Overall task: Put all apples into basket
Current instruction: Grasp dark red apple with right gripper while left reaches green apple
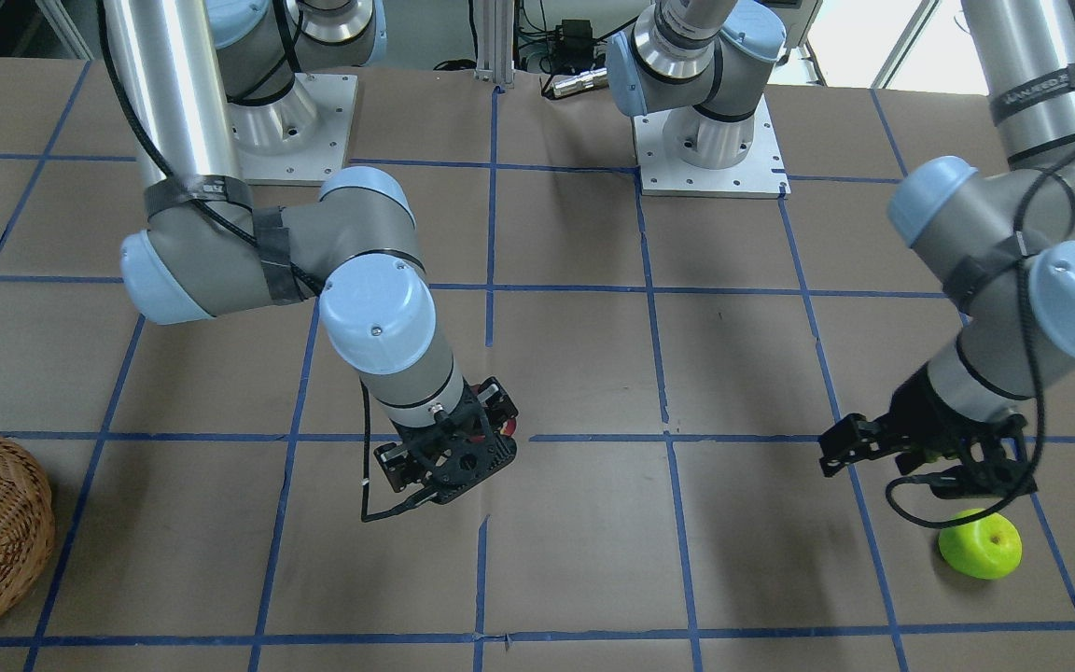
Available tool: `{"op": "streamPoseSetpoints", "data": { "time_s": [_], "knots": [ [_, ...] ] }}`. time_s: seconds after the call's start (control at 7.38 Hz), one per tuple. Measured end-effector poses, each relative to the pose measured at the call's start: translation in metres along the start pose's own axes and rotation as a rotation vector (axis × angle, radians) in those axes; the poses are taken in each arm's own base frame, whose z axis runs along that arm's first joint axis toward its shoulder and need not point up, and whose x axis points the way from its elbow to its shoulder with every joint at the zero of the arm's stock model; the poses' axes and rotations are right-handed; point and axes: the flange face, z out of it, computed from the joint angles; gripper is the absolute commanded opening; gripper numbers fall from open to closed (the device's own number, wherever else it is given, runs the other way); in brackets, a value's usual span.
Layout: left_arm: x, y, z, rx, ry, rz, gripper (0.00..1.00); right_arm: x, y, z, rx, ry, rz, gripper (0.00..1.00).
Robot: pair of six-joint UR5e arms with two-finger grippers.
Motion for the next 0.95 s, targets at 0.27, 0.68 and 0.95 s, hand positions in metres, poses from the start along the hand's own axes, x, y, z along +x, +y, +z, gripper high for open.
{"op": "streamPoseSetpoints", "data": {
  "time_s": [0.27,0.68,0.95],
  "knots": [
    [-0.061,-0.044,-0.010,-0.003,-0.069,0.142,1.00,-0.022,0.020,0.018,0.004,-0.001,-0.023,1.00],
    [-0.125,-0.071,0.041,-0.061,-0.079,0.215,1.00,-0.042,0.049,0.052,-0.039,-0.017,-0.043,1.00],
    [-0.143,-0.067,0.082,-0.114,-0.050,0.198,1.00,-0.043,0.066,0.073,-0.008,-0.008,-0.048,0.16]
  ]
}}
